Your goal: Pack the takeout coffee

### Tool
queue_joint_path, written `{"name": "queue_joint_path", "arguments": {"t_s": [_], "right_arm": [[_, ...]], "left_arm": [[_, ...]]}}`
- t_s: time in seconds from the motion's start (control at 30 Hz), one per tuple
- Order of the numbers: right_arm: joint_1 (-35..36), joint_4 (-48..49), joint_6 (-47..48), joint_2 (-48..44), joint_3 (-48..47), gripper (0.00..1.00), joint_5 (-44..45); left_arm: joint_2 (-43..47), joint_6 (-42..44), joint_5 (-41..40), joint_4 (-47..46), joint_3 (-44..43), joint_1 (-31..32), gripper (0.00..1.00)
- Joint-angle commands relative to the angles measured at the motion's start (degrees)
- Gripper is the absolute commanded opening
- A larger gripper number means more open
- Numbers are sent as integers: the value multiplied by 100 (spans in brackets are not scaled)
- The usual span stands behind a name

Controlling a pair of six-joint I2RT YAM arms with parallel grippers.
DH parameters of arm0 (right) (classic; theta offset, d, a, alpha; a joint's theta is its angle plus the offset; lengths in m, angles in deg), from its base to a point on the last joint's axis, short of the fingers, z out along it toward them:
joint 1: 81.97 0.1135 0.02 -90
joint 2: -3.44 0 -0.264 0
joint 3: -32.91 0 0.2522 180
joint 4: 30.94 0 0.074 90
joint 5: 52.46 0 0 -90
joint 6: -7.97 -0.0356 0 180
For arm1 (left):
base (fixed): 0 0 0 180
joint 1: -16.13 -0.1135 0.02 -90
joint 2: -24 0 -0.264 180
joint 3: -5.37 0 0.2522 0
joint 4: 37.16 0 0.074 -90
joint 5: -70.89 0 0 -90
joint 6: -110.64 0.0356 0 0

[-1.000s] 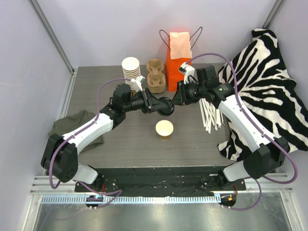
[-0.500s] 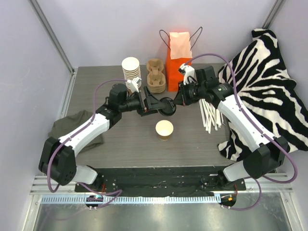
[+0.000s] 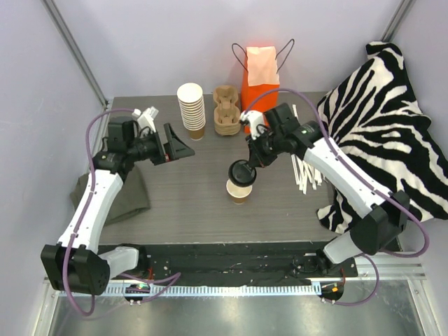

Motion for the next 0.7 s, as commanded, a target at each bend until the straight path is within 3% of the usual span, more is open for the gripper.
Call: {"name": "queue_joint_path", "arguments": {"t_s": [0.0,0.27,0.67], "right_arm": [[380,-337,365,403,-333,1,408],[539,-513,576,1028,-527,1,365],[539,-136,743,1169,-325,1,576]], "left_arm": [[-4,655,60,863,-362,-412,100],[120,312,499,318,-72,-536,100],[172,-180,772,-491,307,-544,100]]}}
